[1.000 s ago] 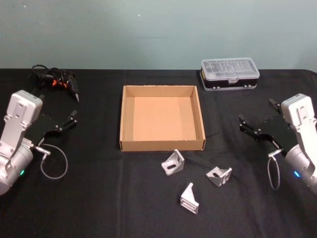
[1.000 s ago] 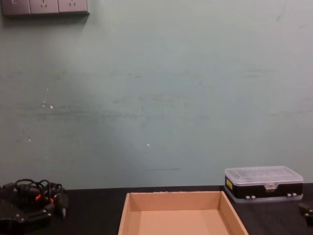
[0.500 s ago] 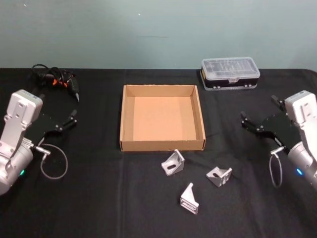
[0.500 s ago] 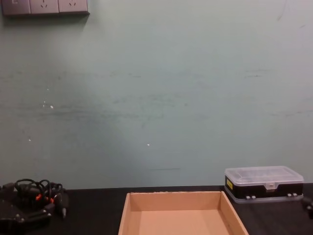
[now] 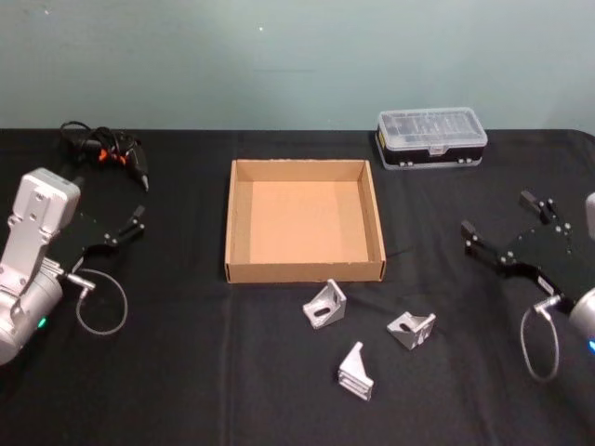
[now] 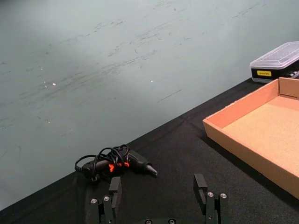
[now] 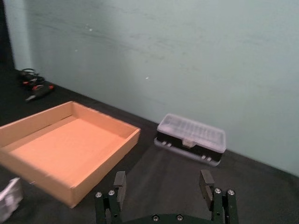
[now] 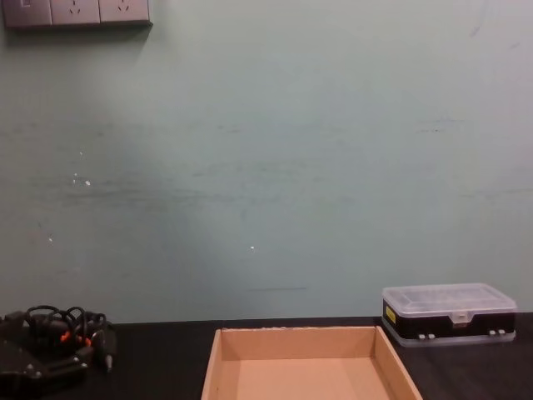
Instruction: Use one hand to pick up the angle iron from the table and place it into the box.
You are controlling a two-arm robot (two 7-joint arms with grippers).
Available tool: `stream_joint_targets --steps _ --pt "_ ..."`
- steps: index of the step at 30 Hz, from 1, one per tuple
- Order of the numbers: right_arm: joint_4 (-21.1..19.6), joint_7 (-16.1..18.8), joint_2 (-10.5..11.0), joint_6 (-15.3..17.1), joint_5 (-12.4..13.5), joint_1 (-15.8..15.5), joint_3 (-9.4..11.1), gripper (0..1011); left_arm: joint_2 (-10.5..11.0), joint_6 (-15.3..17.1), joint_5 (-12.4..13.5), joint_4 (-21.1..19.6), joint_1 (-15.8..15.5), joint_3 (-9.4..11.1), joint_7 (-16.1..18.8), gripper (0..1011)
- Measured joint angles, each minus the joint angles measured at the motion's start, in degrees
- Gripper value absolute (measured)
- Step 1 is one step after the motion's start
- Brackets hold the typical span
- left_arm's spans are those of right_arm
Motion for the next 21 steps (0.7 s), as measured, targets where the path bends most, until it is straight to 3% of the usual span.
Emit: stream_joint_targets --steps 5,12,17,21 --pt "-4.71 2.60 2.42 1.79 3.56 -4.63 2.48 1002 0.00 0.00 0.00 0.00 0.00 0.00 0.00 1011" --pt "-13.24 5.02 6.23 5.87 8.42 -13.49 6.48 1003 0.00 0.00 0.00 0.00 0.00 0.00 0.00 1011" --pt "-17.11 6.35 7.38 8.35 10.04 -17.37 7.52 1003 0.00 0.00 0.00 0.00 0.00 0.00 0.00 1011" --pt "-18.11 7.05 7.31 10.68 10.48 -17.89 7.29 1002 0.00 0.00 0.00 0.00 0.00 0.00 0.00 1011"
